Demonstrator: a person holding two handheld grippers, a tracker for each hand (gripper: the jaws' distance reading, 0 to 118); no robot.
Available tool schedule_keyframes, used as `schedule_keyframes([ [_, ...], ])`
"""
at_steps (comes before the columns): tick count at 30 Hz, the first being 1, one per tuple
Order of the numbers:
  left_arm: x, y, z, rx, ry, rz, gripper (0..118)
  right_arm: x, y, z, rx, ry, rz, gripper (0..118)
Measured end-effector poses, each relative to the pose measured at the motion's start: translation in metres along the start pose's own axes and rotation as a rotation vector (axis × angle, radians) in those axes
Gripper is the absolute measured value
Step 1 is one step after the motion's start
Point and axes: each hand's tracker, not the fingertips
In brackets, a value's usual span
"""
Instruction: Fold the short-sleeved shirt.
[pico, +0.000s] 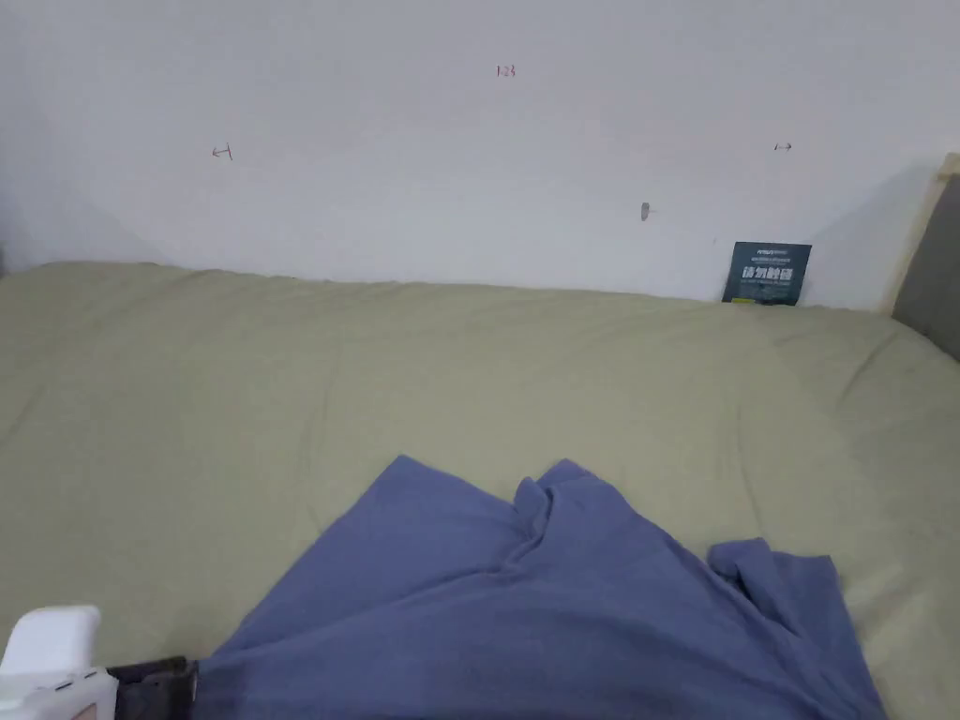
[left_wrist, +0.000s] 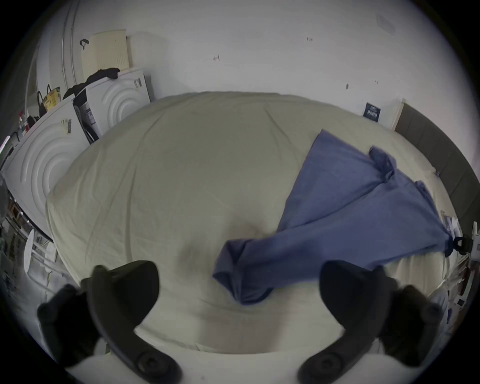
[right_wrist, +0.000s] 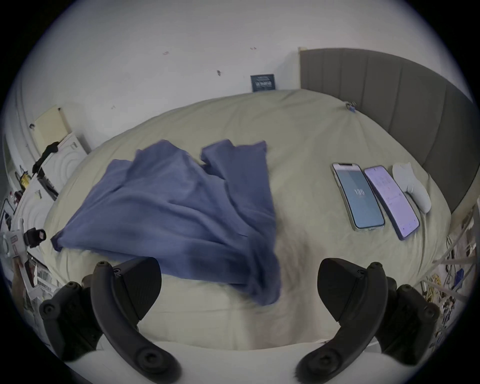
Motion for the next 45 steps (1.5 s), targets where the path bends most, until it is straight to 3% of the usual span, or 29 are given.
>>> schedule_keyframes([
  [4,0.030,-0.004,0.038,0.071,-0.014,-0.081,109,-0.040,0.006,0.029,0.094,0.037,0.071,118],
  [5,0.034,-0.006,0.046,0.094,-0.030,-0.082,104,-0.057,0.008,0.045,0.128,0.057,0.087,116],
  [6,0.038,-0.009,0.052,0.103,-0.033,-0.081,88,-0.068,0.006,0.054,0.167,0.057,0.098,104],
  [7,0.037,-0.015,0.053,0.116,-0.033,-0.081,30,-0.076,0.003,0.060,0.199,0.054,0.112,53],
  [8,0.036,-0.022,0.056,0.145,-0.007,-0.042,0,-0.085,0.000,0.062,0.216,0.014,0.127,0],
  [15,0.017,-0.041,0.071,0.130,0.046,-0.068,0,-0.134,-0.020,0.086,0.283,0.096,0.176,0],
  [22,-0.004,-0.052,0.055,0.059,0.097,-0.006,0,-0.157,-0.031,0.072,0.212,0.148,0.216,0],
  [27,-0.026,-0.041,0.034,0.023,0.047,0.051,0,-0.166,-0.037,0.058,0.158,0.152,0.230,0],
  [28,-0.029,-0.037,0.027,0.018,0.033,0.059,4,-0.167,-0.037,0.056,0.151,0.148,0.232,0],
  [29,-0.029,-0.033,0.021,0.005,0.006,0.070,26,-0.168,-0.037,0.053,0.145,0.148,0.230,0],
  [31,-0.032,-0.024,0.006,-0.016,-0.044,0.080,118,-0.169,-0.036,0.051,0.131,0.155,0.220,0],
  [42,-0.029,-0.004,-0.078,-0.140,-0.004,-0.001,115,-0.170,-0.037,0.028,0.061,0.147,0.238,0],
  [44,-0.015,-0.003,-0.073,-0.150,-0.011,-0.043,101,-0.168,-0.036,0.025,0.051,0.147,0.241,0],
  [45,-0.012,-0.004,-0.070,-0.153,-0.021,-0.048,76,-0.169,-0.036,0.024,0.045,0.148,0.244,0],
])
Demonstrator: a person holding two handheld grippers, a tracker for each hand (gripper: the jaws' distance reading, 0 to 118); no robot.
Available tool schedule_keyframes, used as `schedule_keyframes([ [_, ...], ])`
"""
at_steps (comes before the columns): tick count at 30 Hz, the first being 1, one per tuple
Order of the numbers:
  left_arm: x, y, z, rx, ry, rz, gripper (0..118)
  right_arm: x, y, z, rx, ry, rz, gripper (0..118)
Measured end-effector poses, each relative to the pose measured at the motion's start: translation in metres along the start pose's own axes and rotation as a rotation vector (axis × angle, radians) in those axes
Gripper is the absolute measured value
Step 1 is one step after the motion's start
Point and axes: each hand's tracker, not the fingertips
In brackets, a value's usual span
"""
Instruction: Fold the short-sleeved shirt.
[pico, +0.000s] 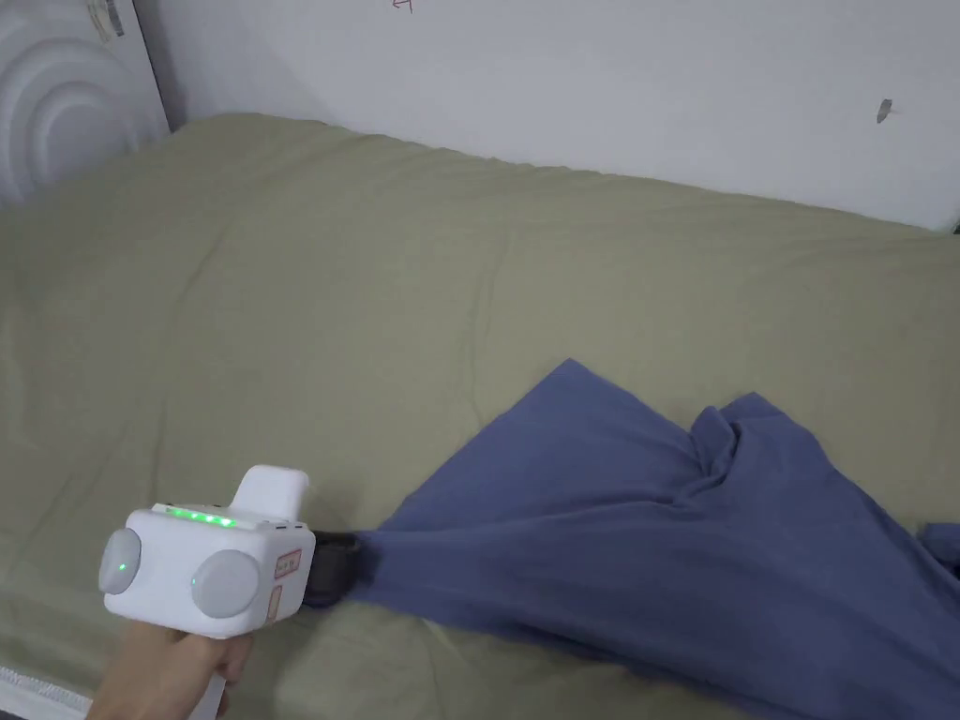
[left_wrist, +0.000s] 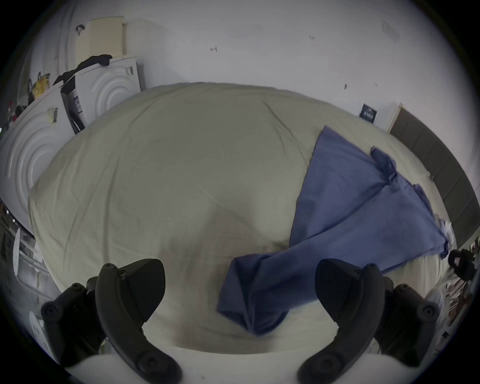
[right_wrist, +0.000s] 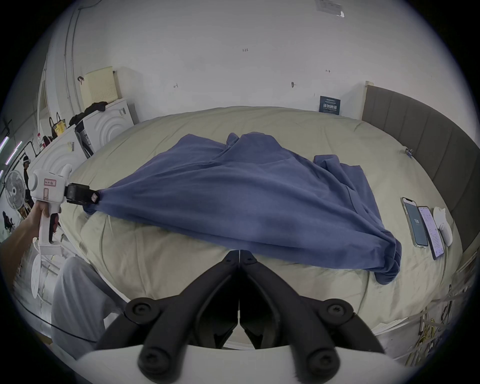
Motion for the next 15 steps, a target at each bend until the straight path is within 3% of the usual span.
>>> schedule_keyframes([
  [1,0.003,-0.001,0.003,-0.004,-0.046,0.001,19,0.000,0.001,-0.001,-0.004,0.000,0.002,0],
  [2,-0.021,-0.003,-0.023,-0.023,-0.146,0.074,0,0.002,0.002,-0.002,-0.005,0.004,0.007,0],
  [5,-0.030,0.000,-0.039,0.002,-0.075,0.011,0,0.005,0.009,-0.007,-0.005,0.004,0.019,1],
  [6,-0.007,-0.005,-0.017,0.078,0.011,-0.053,0,0.008,0.013,-0.010,-0.005,0.004,0.022,1],
  [9,0.016,-0.017,0.000,0.063,0.001,-0.033,0,0.018,0.034,-0.022,-0.005,0.009,0.014,1],
  [11,0.020,-0.009,0.012,0.046,-0.012,-0.018,0,0.030,0.057,-0.037,0.002,0.005,-0.011,8],
  [12,0.025,-0.010,0.014,0.044,-0.011,-0.017,0,0.038,0.068,-0.048,0.005,0.002,-0.022,20],
  [13,0.030,-0.013,0.017,0.044,-0.013,-0.015,0,0.047,0.084,-0.062,0.001,0.000,-0.036,42],
  [15,0.010,-0.005,0.007,0.023,-0.042,0.013,0,0.062,0.117,-0.090,-0.022,-0.024,-0.070,94],
])
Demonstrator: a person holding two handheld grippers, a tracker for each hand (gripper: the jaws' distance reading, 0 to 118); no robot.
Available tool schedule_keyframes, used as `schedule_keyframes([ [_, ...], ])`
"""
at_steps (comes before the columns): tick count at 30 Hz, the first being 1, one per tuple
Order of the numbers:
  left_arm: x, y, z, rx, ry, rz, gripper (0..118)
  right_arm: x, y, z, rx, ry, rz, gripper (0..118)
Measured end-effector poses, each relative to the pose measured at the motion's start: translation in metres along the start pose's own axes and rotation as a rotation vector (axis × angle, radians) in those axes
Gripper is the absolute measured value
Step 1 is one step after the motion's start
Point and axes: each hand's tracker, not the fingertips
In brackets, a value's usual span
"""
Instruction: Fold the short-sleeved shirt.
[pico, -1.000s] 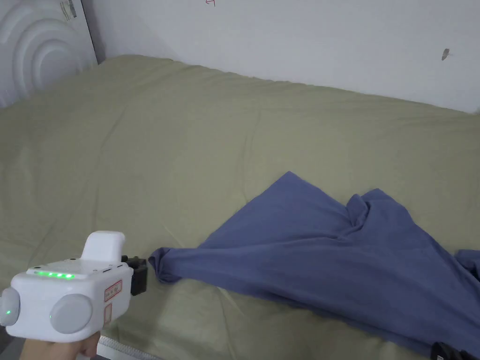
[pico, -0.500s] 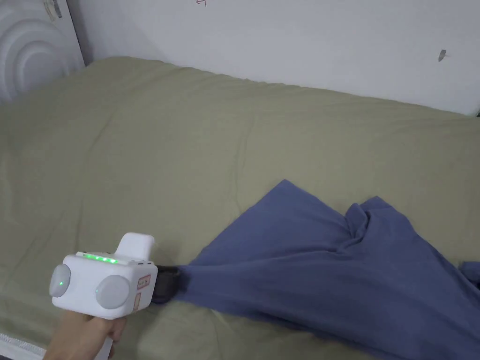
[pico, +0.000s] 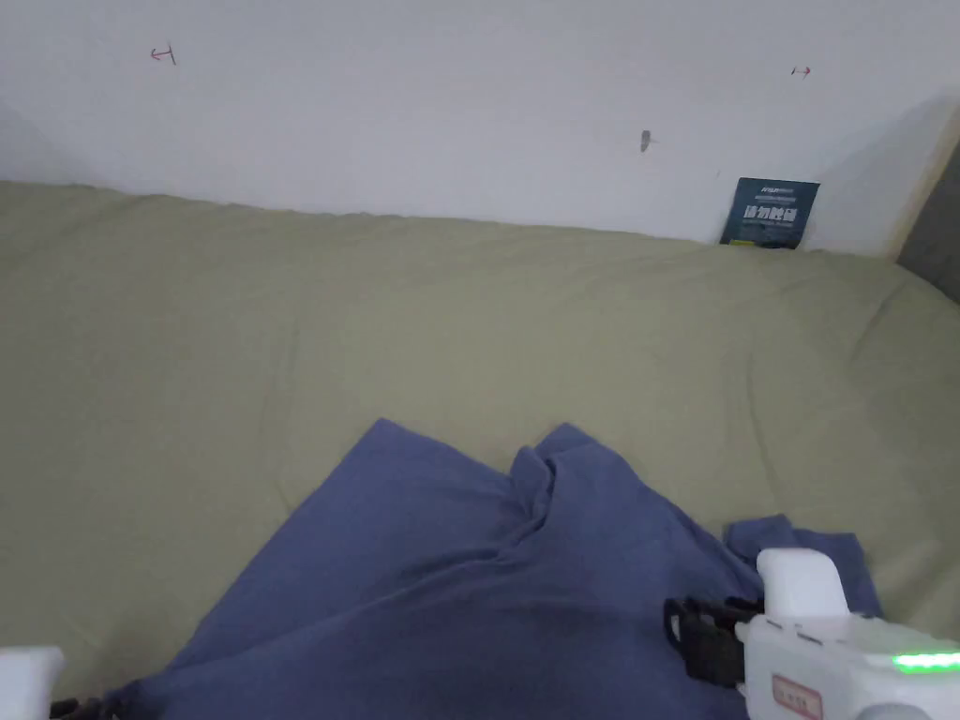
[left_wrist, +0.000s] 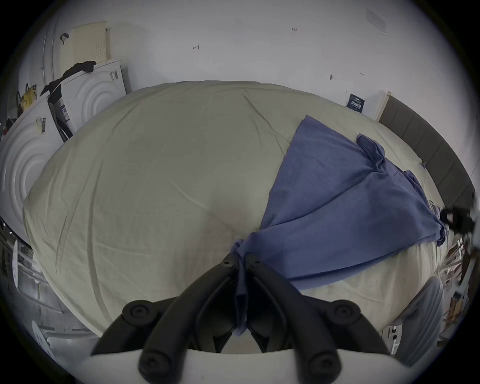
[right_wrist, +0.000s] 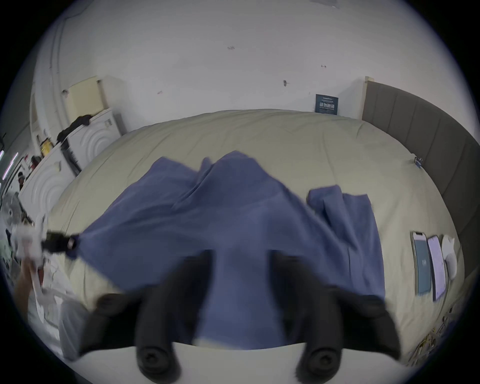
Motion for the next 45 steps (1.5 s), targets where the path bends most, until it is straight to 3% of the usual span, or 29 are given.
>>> schedule_keyframes([
  [1,0.001,0.000,0.001,-0.001,-0.004,0.003,0,0.003,0.020,-0.016,-0.016,0.007,-0.016,116],
  [2,0.003,0.000,0.002,-0.001,-0.008,0.007,0,0.006,0.039,-0.035,-0.039,0.007,-0.012,118],
  [8,-0.002,0.004,-0.001,-0.012,-0.023,0.036,0,0.030,0.108,-0.144,-0.179,-0.102,0.134,118],
  [16,0.003,0.010,-0.003,-0.031,-0.026,0.042,0,0.044,0.109,-0.207,-0.349,-0.136,0.205,115],
  [18,0.005,0.011,-0.003,-0.038,-0.026,0.042,0,0.045,0.109,-0.206,-0.324,-0.127,0.196,107],
  [20,0.006,0.010,-0.004,-0.041,-0.020,0.028,0,0.039,0.110,-0.195,-0.318,-0.092,0.199,80],
  [21,0.008,0.010,-0.004,-0.045,-0.017,0.030,0,0.034,0.111,-0.188,-0.305,-0.081,0.226,52],
  [22,0.009,0.010,-0.004,-0.050,-0.017,0.034,0,0.031,0.113,-0.182,-0.300,-0.028,0.233,1],
  [23,0.005,0.009,-0.005,-0.050,-0.020,0.038,0,0.026,0.115,-0.176,-0.286,-0.092,0.290,0],
  [24,0.003,0.008,-0.005,-0.050,-0.019,0.037,0,0.022,0.115,-0.166,-0.247,-0.088,0.326,0],
  [26,0.002,0.010,-0.002,-0.050,-0.013,0.047,0,0.017,0.120,-0.142,-0.269,-0.060,0.315,0],
  [36,0.005,0.046,0.048,0.096,-0.020,0.094,0,0.026,0.158,0.006,-0.004,-0.070,0.351,0],
  [42,0.036,0.123,0.108,0.282,-0.013,0.015,0,0.040,0.198,0.117,0.198,-0.096,0.327,0],
  [45,0.052,0.170,0.144,0.372,-0.032,0.007,0,0.045,0.215,0.174,0.297,-0.153,0.336,0],
])
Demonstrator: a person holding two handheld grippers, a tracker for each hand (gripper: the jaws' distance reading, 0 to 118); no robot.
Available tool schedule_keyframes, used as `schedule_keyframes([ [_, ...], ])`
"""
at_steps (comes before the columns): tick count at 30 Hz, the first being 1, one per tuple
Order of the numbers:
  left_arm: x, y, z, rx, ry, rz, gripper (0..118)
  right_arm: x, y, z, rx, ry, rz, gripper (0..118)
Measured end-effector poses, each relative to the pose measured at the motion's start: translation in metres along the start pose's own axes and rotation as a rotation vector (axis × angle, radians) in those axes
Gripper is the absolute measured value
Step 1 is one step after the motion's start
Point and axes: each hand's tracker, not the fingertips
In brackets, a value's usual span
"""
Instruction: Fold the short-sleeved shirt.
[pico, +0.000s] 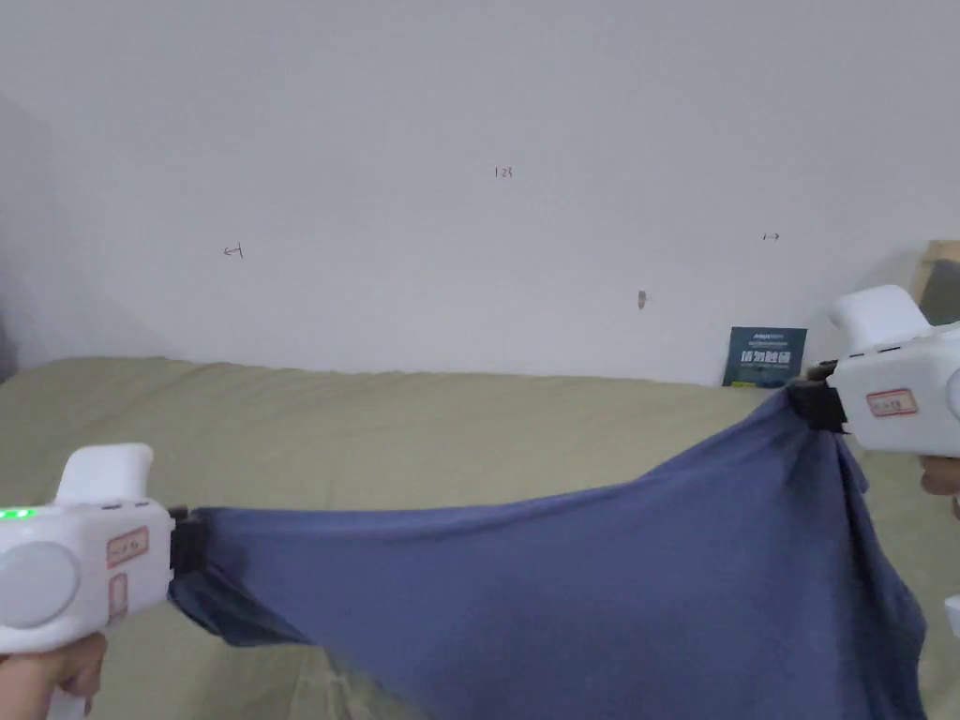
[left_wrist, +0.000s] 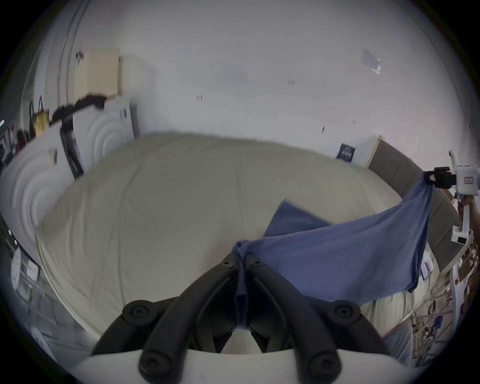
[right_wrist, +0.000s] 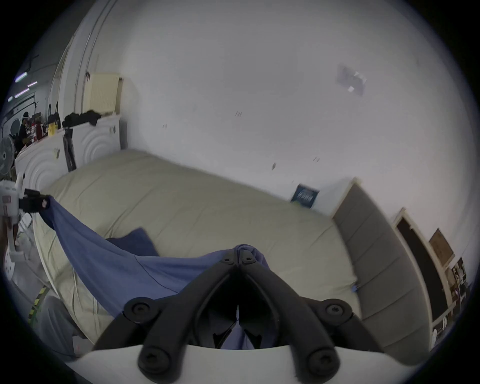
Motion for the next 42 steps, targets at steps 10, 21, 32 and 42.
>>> schedule_keyframes([
  [10,0.051,0.161,0.051,0.180,0.060,-0.058,0,0.066,0.067,0.095,0.186,-0.113,-0.133,0],
  [21,0.079,0.223,0.052,0.228,0.164,-0.094,0,0.085,0.115,0.070,0.244,-0.155,-0.201,0],
  [32,0.087,0.265,-0.006,0.229,0.216,-0.074,0,0.090,0.175,0.007,0.236,-0.195,-0.155,0],
  [42,0.107,0.314,-0.092,0.252,0.263,-0.080,0,0.111,0.236,-0.072,0.242,-0.243,-0.125,0],
])
